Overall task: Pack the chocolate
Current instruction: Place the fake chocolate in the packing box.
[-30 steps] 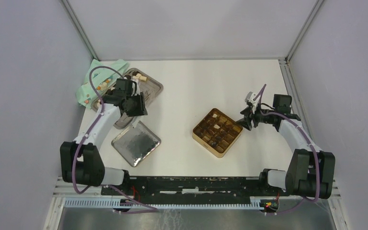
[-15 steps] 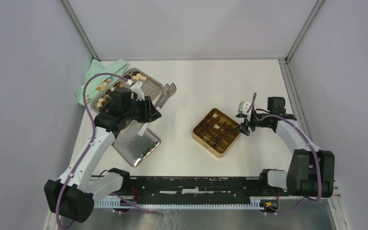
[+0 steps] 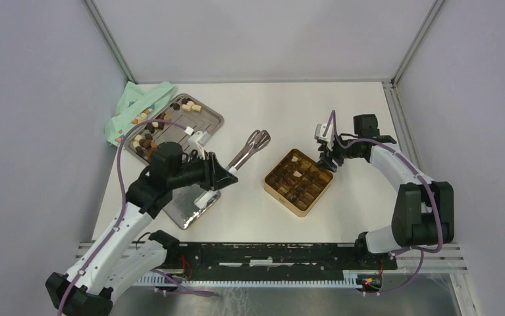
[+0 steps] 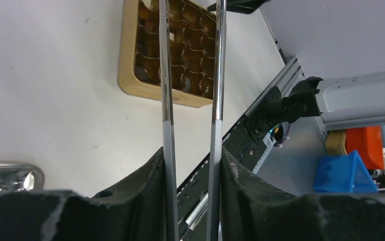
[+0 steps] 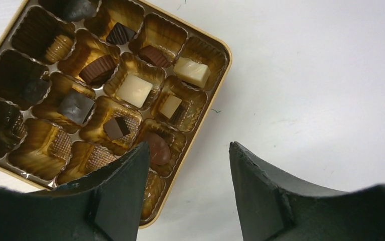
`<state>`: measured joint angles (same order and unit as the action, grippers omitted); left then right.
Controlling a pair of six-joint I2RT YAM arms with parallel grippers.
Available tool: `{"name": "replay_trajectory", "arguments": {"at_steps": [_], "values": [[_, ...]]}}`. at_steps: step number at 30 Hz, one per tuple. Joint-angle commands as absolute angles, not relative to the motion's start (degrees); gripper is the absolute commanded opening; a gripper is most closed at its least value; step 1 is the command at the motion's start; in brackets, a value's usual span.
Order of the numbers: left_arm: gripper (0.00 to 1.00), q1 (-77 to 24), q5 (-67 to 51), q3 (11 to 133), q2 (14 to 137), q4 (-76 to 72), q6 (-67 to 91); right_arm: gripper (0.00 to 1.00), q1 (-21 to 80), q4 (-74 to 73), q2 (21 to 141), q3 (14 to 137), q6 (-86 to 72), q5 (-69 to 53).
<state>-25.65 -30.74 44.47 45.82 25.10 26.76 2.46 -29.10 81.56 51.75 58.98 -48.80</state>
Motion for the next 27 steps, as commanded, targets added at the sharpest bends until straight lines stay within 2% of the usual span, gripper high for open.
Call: {"name": "replay_trajectory", "arguments": {"at_steps": [1,7,11,15,19,27], "values": [[0.02,-28.08,-32.18,43.02,41.98,19.34,32.23,0.64,3.92,-32.80,85.11,55.67,56.08,-44.25],[0.02,-30.31,-31.98,45.15,40.53,24.46,32.54,0.57,4.29,-35.28,89.66,57.41,54.96,-39.61],[0.02,-31.33,-31.38,45.68,39.76,28.67,30.76,0.56,4.33,-36.63,90.57,57.66,55.59,-35.30],[0.02,-32.21,-34.48,42.78,40.90,23.73,28.60,0.54,4.32,-33.67,91.08,58.04,53.66,-37.82],[0.02,-35.20,-34.45,43.26,45.64,21.18,22.94,0.49,5.04,-29.30,92.04,58.99,50.50,-42.17],[0.02,-45.21,-27.06,47.01,51.23,20.13,18.88,0.45,6.44,-30.87,91.45,58.48,54.57,-38.86]]}}
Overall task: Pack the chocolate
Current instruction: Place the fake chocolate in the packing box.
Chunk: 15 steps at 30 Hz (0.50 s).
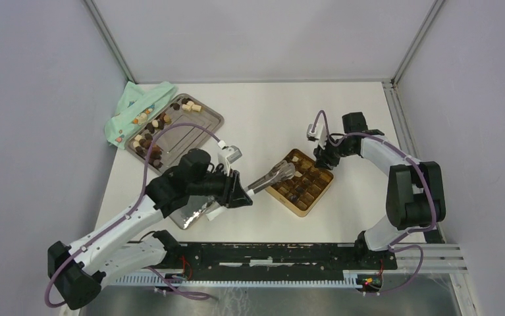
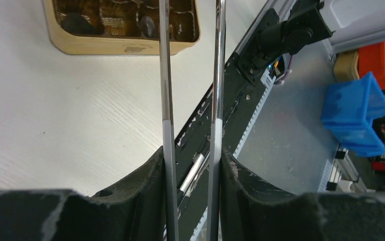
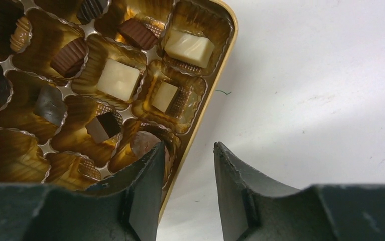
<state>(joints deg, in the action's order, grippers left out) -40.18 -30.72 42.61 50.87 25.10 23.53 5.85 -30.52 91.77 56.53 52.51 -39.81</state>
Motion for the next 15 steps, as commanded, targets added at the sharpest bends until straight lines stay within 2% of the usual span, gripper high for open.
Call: {"name": "replay_trajectory", "arguments": {"at_steps": [1,10,15], "values": [[0.02,-46.95,-25.44,47.14,51.71,20.31,18.80,0.44,6.42,-30.84,91.67,58.53,54.58,-38.72],[0.02,-60.46,-13.11,48.14,58.19,20.93,17.97,0.20,6.57,-25.11,89.09,54.76,46.89,-39.64],[0.02,-63.72,-8.50,50.79,62.34,22.79,18.17,0.15,6.54,-21.72,87.66,53.16,42.62,-38.77]]}}
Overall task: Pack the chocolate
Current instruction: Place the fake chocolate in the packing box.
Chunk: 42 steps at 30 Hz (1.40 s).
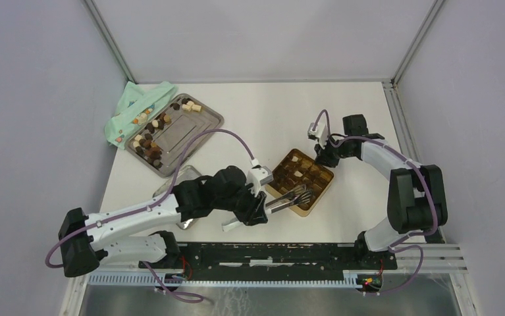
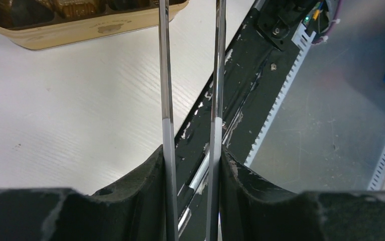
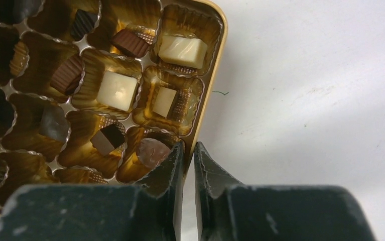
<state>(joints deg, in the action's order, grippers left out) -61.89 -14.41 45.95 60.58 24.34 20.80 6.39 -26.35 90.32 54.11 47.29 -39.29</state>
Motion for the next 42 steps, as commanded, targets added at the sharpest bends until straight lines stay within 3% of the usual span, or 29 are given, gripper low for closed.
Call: {"name": "replay_trajectory", "arguments": {"at_steps": [1,8,16,28,35,42], "values": [[0.02,-64.28,-7.49,51.25,62.99,23.10,18.44,0.12,6.61,-21.43,87.55,52.94,42.27,-38.76],[0.02,-68.82,-0.21,55.13,68.13,27.27,20.52,0.11,6.62,-19.20,87.20,51.44,39.96,-39.07],[0.02,-72.16,3.12,57.48,72.75,27.27,21.53,0.16,6.62,-18.40,86.49,50.53,38.50,-39.03],[0.07,-72.36,3.88,58.88,76.39,27.78,21.13,0.45,6.59,-19.00,84.61,50.54,38.24,-40.09],[0.20,-72.47,2.91,59.24,77.29,27.42,20.85,0.60,5.99,-18.83,81.65,49.67,38.17,-40.34],[0.39,-72.78,3.08,59.41,77.82,27.40,20.52,0.66,3.90,-17.93,78.98,47.93,37.53,-41.93]]}}
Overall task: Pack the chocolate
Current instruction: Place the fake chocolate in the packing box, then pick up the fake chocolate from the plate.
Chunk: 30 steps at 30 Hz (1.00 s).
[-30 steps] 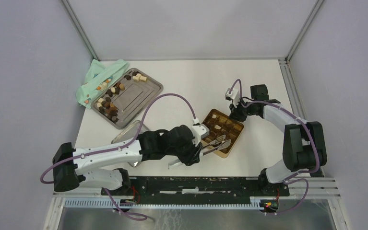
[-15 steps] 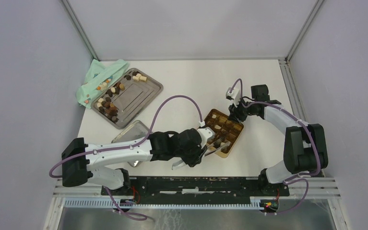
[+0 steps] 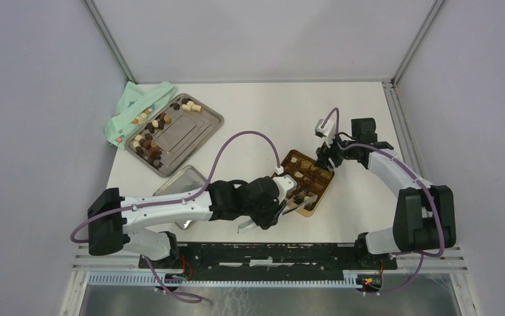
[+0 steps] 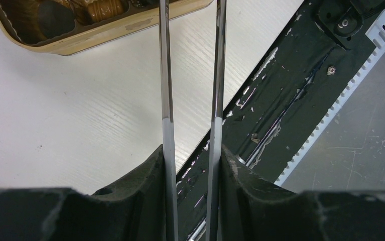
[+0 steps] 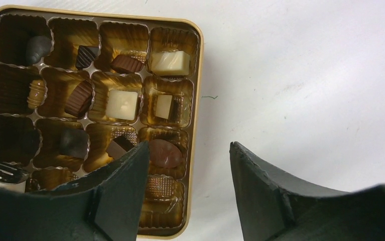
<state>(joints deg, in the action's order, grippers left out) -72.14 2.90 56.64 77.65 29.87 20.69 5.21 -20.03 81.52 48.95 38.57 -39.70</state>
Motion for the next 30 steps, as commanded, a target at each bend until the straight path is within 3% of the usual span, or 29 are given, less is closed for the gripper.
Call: {"name": "replay_trajectory", "arguments": {"at_steps": [1,9,21,25,30], "values": [[0.41,-72.79,3.15,59.41,77.74,27.42,20.42,0.67,3.55,-17.84,78.70,47.70,37.50,-42.22],[0.49,-72.78,3.37,59.68,77.08,27.42,20.24,0.68,0.90,-17.44,77.24,46.37,37.12,-44.95],[0.47,-70.93,6.08,61.52,70.87,26.21,21.19,0.68,-2.72,-17.18,74.14,45.10,37.10,-49.73],[0.47,-61.81,3.16,60.89,66.67,26.44,20.56,0.68,-5.05,-16.93,72.77,44.18,37.03,-51.96],[0.47,-40.39,-2.28,58.64,63.16,26.28,17.46,0.68,-7.16,-17.23,71.78,43.51,37.44,-53.85]]}}
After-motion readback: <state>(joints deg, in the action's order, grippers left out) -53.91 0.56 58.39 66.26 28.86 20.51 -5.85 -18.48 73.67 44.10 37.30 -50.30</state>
